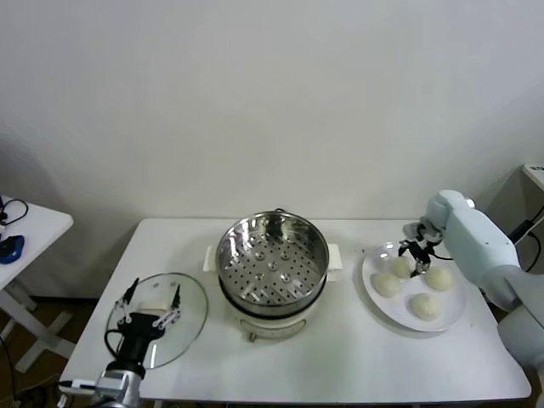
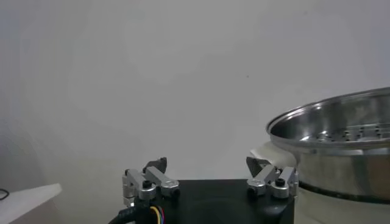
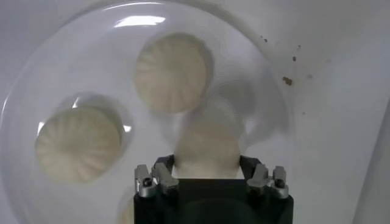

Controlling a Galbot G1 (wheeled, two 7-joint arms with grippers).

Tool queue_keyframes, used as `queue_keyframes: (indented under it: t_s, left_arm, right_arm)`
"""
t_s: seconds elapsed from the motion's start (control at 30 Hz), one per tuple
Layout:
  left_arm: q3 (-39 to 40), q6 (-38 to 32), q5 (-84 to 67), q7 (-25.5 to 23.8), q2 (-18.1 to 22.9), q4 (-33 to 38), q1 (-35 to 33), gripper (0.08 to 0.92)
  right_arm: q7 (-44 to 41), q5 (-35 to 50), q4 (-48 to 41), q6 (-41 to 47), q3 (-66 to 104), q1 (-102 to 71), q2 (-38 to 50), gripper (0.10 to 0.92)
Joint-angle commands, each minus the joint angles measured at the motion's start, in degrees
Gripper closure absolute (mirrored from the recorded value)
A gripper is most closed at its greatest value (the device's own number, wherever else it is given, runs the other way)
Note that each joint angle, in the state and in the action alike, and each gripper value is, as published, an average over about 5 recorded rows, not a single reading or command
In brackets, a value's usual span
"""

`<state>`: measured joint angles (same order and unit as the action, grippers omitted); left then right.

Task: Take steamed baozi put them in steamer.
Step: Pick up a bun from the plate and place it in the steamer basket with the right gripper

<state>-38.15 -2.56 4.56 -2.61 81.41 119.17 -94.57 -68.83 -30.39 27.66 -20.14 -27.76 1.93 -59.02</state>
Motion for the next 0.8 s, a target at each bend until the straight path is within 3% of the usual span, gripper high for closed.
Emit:
queue_keyframes:
  t_s: [0.03,0.43,0.8]
  left_arm:
    - [0.0,0.0,0.0,0.0,0.0,0.1,0.0,0.177]
    - [0.0,0.2,0.2,0.1,0.3,1.1,-0.4,0.177]
    - [0.1,0.2,0.9,-0.1,0.6,2.0,-1.2,0.177]
  right_arm:
    - [-0.3,4.2,3.4,0.3,-3.2,0.8,1.3,0.312]
    - [-2.4,24.8,26.8,5.0,-24.0,14.4,9.2,0.312]
    - [-4.1,30.1,40.0,-0.9,-34.2,32.7,6.8,0.306]
